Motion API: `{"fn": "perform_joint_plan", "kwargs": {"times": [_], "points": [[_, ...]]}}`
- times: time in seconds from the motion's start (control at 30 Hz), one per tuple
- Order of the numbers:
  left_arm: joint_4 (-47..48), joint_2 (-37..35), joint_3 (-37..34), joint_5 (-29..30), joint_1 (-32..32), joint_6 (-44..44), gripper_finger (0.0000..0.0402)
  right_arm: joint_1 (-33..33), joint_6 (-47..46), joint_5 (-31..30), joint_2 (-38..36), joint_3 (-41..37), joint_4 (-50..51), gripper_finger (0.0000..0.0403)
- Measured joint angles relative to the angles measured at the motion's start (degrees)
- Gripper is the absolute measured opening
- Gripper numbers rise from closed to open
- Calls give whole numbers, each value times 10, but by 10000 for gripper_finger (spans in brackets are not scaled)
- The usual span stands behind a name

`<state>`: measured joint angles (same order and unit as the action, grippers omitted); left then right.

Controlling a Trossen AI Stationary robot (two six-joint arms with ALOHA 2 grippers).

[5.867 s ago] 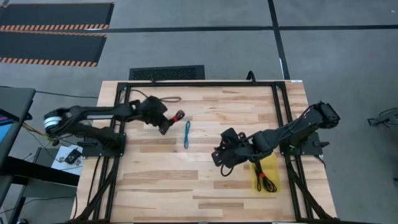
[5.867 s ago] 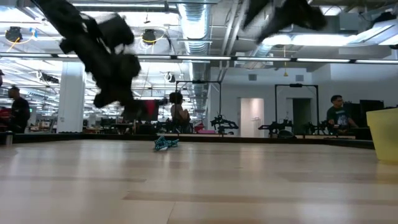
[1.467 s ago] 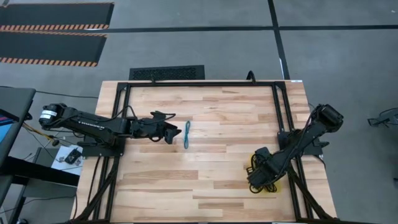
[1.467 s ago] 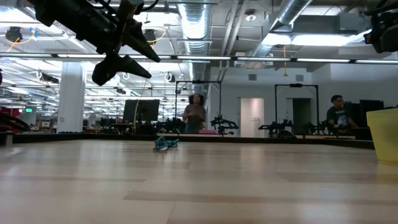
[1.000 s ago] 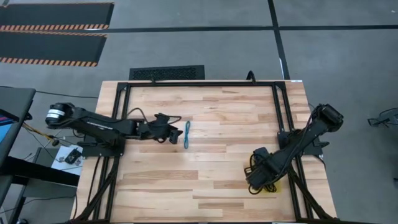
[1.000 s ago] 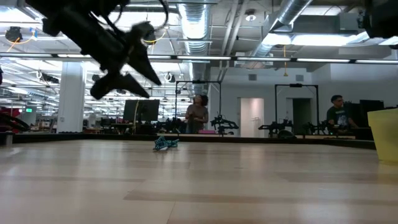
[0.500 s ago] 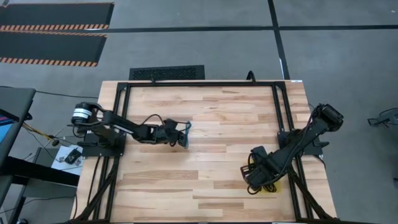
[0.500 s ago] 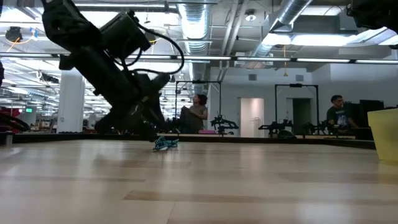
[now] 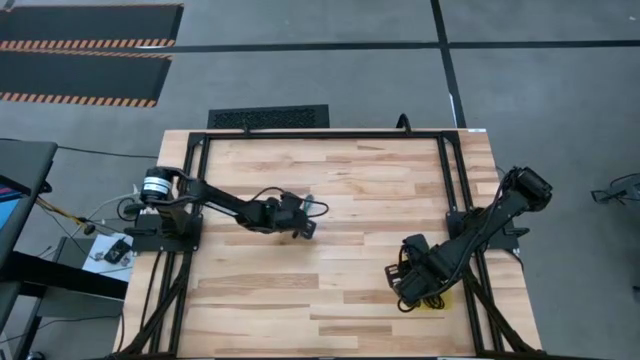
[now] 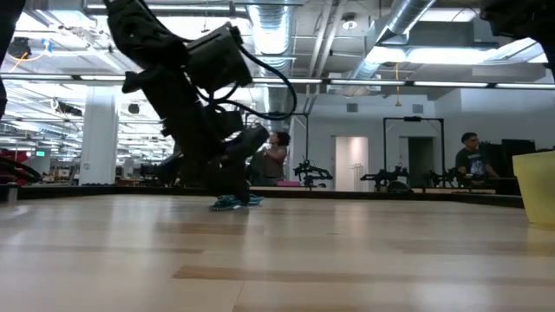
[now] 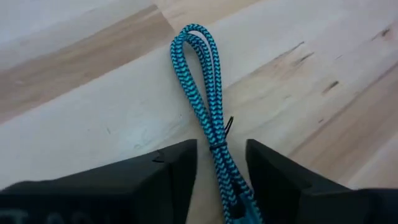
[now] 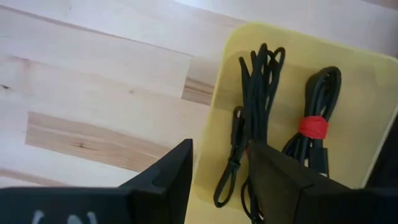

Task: Pick and place USB-C Cables
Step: Put the blue charger cable into the yellow bin

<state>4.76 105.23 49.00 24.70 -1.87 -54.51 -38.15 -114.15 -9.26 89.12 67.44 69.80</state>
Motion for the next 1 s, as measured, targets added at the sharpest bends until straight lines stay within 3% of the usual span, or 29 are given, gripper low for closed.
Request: {"fn": "perform_joint_plan", "kwargs": {"times": [0.27,0.5,0.7,1.0], "points": [[20,7,11,-11,8,1,14,0,0,-15,0,0,-2,169],[15,-8,10,-57,11,11,4,0,0,-42,2,0,-11,168],[38,-81,5,-118,-4,46,2,4,1,-64,2,0,-19,168],[77,-250,7,-60,-64,43,1,23,92,-151,2,0,-118,168]]}}
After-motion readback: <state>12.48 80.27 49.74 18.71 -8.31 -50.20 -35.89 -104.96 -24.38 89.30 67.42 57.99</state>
